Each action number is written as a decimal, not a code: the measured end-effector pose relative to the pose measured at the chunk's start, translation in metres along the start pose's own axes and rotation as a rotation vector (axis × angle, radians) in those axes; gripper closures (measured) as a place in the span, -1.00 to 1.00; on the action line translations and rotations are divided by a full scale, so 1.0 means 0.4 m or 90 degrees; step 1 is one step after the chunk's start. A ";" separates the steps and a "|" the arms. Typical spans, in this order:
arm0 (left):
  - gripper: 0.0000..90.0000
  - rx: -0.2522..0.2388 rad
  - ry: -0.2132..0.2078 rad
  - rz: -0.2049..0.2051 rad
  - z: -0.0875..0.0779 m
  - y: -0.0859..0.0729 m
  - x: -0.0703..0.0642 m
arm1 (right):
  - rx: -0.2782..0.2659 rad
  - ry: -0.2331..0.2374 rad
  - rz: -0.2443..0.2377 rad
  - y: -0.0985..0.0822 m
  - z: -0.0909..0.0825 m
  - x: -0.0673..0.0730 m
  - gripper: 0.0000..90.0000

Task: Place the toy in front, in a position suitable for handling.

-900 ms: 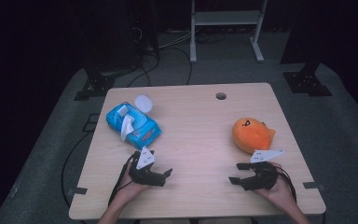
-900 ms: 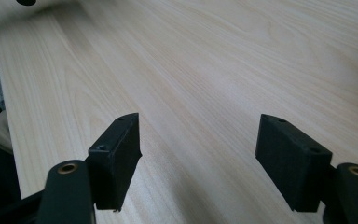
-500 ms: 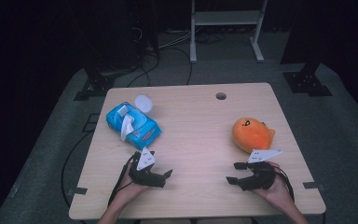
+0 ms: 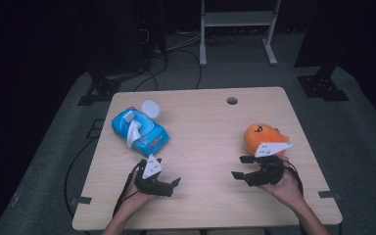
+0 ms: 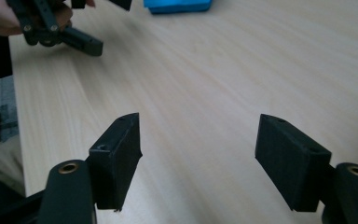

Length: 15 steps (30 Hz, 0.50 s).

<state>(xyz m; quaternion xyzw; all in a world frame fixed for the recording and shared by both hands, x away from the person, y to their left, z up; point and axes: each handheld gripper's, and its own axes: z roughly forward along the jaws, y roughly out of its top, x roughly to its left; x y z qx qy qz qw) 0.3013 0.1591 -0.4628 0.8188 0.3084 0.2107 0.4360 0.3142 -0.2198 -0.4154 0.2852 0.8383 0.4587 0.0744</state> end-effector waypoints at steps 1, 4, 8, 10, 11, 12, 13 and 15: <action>-0.94 0.000 0.001 -0.002 0.000 0.000 0.001 | -0.004 -0.001 0.002 0.009 -0.006 -0.005 -0.33; -0.94 0.000 0.001 -0.003 -0.001 0.000 0.001 | -0.009 -0.013 -0.004 0.026 -0.017 -0.013 -0.33; -0.94 0.001 0.001 -0.001 -0.001 0.000 0.000 | -0.020 -0.028 -0.011 0.058 -0.038 -0.031 -0.33; -0.94 0.001 0.002 -0.002 -0.001 -0.001 0.001 | -0.024 -0.037 -0.010 0.070 -0.047 -0.041 -0.33; -0.94 -0.001 0.003 -0.003 -0.002 -0.001 0.002 | -0.029 -0.046 -0.011 0.079 -0.058 -0.053 -0.33; -0.94 -0.001 0.003 -0.003 -0.002 -0.001 0.002 | -0.029 -0.046 -0.011 0.079 -0.058 -0.053 -0.33; -0.94 -0.001 0.004 -0.004 -0.003 -0.001 0.003 | -0.033 -0.051 -0.011 0.083 -0.064 -0.059 -0.33; -0.94 0.001 0.006 -0.007 -0.004 -0.003 0.005 | -0.041 -0.065 -0.004 0.092 -0.083 -0.077 -0.33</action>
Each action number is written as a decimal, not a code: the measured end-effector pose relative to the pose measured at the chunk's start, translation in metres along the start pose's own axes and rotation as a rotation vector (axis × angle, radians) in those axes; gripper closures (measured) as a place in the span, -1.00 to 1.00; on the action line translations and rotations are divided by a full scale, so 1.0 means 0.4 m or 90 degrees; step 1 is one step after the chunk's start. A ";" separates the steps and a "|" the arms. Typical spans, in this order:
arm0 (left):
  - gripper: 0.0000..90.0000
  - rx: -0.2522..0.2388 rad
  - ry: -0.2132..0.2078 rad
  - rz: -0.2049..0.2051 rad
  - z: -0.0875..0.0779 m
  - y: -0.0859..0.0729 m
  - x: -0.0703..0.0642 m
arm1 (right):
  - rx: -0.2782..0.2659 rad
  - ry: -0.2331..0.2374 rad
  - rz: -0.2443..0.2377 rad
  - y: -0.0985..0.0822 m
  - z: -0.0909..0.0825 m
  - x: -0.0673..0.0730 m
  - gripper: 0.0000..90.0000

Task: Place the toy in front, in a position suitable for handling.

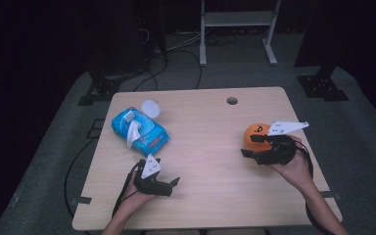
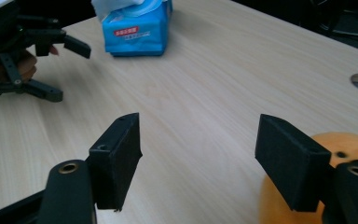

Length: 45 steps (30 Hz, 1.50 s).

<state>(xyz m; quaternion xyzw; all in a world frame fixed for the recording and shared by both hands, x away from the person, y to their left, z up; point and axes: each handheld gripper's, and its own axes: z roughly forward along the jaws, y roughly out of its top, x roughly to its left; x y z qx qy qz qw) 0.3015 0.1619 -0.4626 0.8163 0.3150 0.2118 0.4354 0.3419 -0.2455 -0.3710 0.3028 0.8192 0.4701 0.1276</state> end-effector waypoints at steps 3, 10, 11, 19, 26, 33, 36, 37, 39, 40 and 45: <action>-0.94 0.000 0.000 0.000 0.000 0.000 0.000 | -0.001 -0.020 0.001 0.005 -0.014 -0.024 -0.33; -0.94 0.006 -0.002 0.004 0.002 -0.001 -0.002 | 0.003 -0.071 0.025 -0.004 -0.036 -0.088 -0.32; -0.94 0.006 -0.002 0.004 0.002 -0.001 -0.002 | 0.003 -0.071 0.025 -0.004 -0.036 -0.088 -0.32; -0.94 0.005 -0.003 0.002 0.002 -0.002 -0.001 | 0.013 -0.114 0.060 -0.038 -0.029 -0.153 -0.31; -0.94 0.007 -0.004 0.001 0.002 -0.003 -0.001 | 0.019 -0.147 0.083 -0.077 -0.009 -0.186 -0.23; -0.94 0.008 -0.003 -0.001 0.003 -0.005 -0.001 | 0.034 -0.147 0.085 -0.106 0.016 -0.184 0.04; -0.94 0.009 -0.003 -0.002 0.004 -0.005 -0.002 | 0.036 -0.130 0.089 -0.122 0.029 -0.177 0.22; -0.94 0.009 -0.003 -0.002 0.004 -0.005 -0.002 | 0.035 -0.130 0.088 -0.125 0.030 -0.174 0.28; -0.94 0.009 -0.005 -0.003 0.005 -0.005 -0.003 | 0.033 -0.133 0.092 -0.126 0.030 -0.170 0.36; -0.94 0.008 -0.005 -0.003 0.006 -0.005 -0.004 | 0.035 -0.140 0.089 -0.125 0.029 -0.168 0.47; -0.94 0.009 -0.003 -0.004 0.005 -0.005 -0.003 | 0.040 -0.141 0.107 -0.120 0.026 -0.168 0.62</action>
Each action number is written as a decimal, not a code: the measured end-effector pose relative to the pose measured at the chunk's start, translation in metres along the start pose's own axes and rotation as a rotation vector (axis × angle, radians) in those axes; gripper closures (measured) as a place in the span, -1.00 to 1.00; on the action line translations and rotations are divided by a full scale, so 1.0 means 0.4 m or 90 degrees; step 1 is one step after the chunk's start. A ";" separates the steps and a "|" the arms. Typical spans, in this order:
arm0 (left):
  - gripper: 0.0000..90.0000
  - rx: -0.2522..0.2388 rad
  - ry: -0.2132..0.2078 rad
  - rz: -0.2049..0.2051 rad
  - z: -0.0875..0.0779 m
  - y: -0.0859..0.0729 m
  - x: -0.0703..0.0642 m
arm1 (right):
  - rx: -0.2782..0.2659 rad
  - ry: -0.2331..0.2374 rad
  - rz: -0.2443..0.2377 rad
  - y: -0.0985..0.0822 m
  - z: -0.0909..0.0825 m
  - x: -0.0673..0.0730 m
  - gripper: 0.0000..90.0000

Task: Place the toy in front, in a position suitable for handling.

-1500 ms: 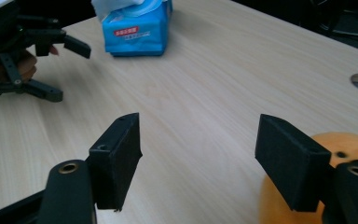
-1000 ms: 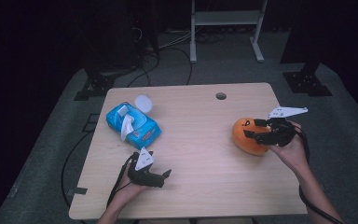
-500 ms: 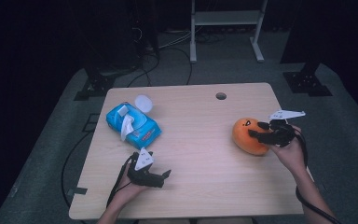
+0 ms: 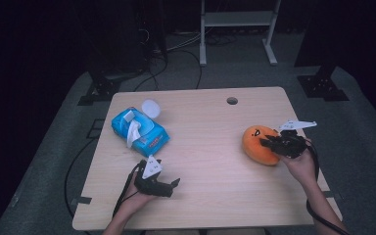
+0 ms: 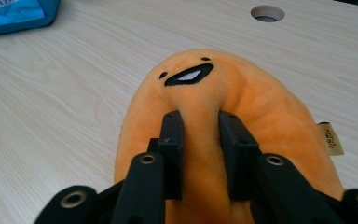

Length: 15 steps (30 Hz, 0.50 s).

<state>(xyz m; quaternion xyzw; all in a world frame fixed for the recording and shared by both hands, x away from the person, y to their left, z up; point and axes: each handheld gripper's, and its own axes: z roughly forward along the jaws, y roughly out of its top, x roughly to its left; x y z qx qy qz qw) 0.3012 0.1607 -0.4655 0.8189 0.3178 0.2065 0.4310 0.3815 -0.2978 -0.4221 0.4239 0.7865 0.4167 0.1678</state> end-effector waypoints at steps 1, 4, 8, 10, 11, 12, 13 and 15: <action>-0.94 0.000 0.001 0.000 -0.001 0.000 0.002 | 0.001 0.001 0.004 0.001 -0.001 -0.001 0.65; -0.94 -0.005 0.004 0.000 -0.002 0.000 0.003 | 0.000 -0.005 0.010 0.006 -0.005 -0.003 0.70; -0.93 -0.012 0.006 -0.006 -0.005 0.001 0.006 | -0.003 -0.012 0.020 0.015 -0.013 -0.013 0.73; -0.92 -0.011 0.007 -0.006 -0.005 0.000 0.006 | -0.007 -0.018 0.030 0.020 -0.020 -0.020 0.74; -0.92 -0.011 0.006 -0.006 -0.005 0.000 0.007 | -0.013 -0.016 0.045 0.024 -0.026 -0.030 0.75; -0.92 -0.011 0.006 -0.006 -0.005 0.000 0.007 | -0.015 -0.017 0.049 0.026 -0.029 -0.033 0.76; -0.92 -0.011 0.006 -0.006 -0.005 0.000 0.007 | -0.015 -0.017 0.049 0.026 -0.029 -0.033 0.76; -0.91 -0.009 0.007 -0.005 -0.004 -0.001 0.008 | -0.019 -0.016 0.049 0.032 -0.040 -0.035 0.77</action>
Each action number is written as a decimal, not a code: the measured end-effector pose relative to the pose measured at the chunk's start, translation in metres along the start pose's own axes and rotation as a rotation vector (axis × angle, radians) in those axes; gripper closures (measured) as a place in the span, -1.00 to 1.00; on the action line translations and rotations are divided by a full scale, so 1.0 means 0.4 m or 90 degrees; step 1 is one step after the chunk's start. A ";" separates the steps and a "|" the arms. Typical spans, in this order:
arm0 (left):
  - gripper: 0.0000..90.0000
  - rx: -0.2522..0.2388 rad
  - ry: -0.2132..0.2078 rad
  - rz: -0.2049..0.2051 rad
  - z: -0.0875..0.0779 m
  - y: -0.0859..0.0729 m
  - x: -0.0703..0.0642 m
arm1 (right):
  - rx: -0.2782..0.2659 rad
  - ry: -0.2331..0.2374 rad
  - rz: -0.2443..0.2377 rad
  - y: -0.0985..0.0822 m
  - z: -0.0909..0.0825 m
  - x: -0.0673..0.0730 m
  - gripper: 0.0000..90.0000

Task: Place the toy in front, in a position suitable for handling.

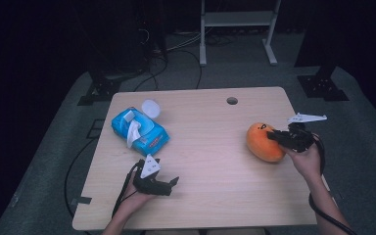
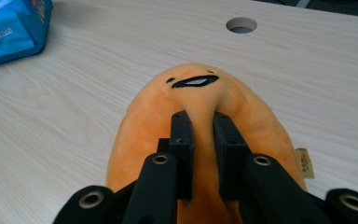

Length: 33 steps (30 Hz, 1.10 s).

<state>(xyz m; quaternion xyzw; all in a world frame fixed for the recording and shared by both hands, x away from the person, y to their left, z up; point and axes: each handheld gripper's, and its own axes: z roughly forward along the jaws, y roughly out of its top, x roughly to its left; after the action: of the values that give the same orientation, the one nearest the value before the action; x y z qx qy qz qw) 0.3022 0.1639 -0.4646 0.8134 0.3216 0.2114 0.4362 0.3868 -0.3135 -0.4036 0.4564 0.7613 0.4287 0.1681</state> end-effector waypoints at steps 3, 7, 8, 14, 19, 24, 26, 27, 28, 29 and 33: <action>-0.91 -0.001 0.002 -0.003 -0.001 0.000 0.003 | -0.005 0.006 -0.004 0.005 -0.010 0.006 0.77; -0.91 -0.004 0.005 -0.007 -0.003 0.000 0.007 | -0.020 0.034 -0.039 0.030 -0.041 0.058 0.77; -0.91 -0.004 0.005 -0.008 -0.004 0.000 0.008 | -0.021 0.043 -0.048 0.035 -0.046 0.070 0.77; -0.91 -0.006 0.009 -0.013 -0.007 -0.001 0.012 | -0.020 0.096 -0.092 0.056 -0.050 0.143 0.77; -0.91 -0.005 0.012 -0.018 -0.013 -0.002 0.020 | -0.009 0.148 -0.134 0.070 -0.029 0.221 0.77; -0.90 -0.012 0.018 -0.022 -0.018 -0.002 0.026 | 0.008 0.208 -0.167 0.070 0.006 0.300 0.77; -0.90 -0.012 0.017 -0.024 -0.019 -0.002 0.028 | 0.012 0.223 -0.179 0.065 0.018 0.319 0.76; -0.90 -0.012 0.017 -0.024 -0.019 -0.002 0.028 | 0.012 0.223 -0.179 0.065 0.018 0.319 0.76; -0.90 -0.013 0.018 -0.025 -0.020 -0.001 0.029 | 0.016 0.230 -0.184 0.063 0.025 0.330 0.76; -0.90 -0.014 0.019 -0.025 -0.020 -0.001 0.030 | 0.018 0.238 -0.191 0.059 0.034 0.341 0.76; -0.90 -0.017 0.023 -0.029 -0.023 -0.002 0.034 | 0.027 0.247 -0.215 0.048 0.064 0.368 0.76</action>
<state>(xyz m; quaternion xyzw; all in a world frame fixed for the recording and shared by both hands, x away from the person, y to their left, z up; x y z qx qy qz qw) 0.3057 0.1793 -0.4595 0.7961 0.3451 0.2200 0.4458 0.3364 -0.1730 -0.3829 0.2358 0.8536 0.4579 0.0785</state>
